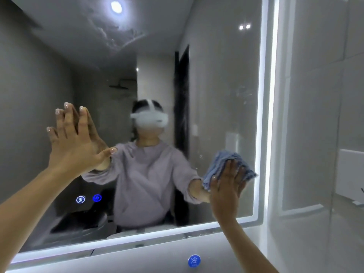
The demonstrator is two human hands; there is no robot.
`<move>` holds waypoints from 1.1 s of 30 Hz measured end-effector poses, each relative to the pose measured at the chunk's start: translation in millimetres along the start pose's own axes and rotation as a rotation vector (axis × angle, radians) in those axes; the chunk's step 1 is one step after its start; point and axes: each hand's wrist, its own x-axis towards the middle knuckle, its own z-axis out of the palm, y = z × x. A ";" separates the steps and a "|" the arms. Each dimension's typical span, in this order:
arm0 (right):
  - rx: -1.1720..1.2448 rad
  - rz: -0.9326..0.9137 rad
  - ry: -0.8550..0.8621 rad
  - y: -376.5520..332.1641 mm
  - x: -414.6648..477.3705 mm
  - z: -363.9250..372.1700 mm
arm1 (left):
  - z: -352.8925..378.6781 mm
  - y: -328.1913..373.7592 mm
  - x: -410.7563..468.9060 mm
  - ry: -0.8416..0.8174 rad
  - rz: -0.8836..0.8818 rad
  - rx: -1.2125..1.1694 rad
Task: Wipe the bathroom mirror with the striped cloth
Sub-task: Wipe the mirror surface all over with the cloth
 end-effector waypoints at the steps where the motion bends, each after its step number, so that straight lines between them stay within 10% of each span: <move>1: -0.032 -0.159 -0.071 -9.6 -14.9 0.9 | 0.2 0.4 -0.1 -0.004 -0.005 0.004; 9: -0.155 -0.712 -0.250 1.9 -28.8 -9.1 | -1.5 1.9 -1.7 0.006 -0.009 -0.020; 16: -0.035 0.100 -0.083 32.0 46.5 -11.9 | -3.0 2.0 -2.0 -0.030 -0.012 -0.019; 23: -0.002 0.275 -0.052 12.2 45.0 0.6 | -4.8 3.4 -2.2 -0.038 -0.004 -0.029; 33: -0.058 -0.439 -0.254 -82.6 -83.0 11.0 | -2.7 3.3 -3.2 0.003 0.000 -0.039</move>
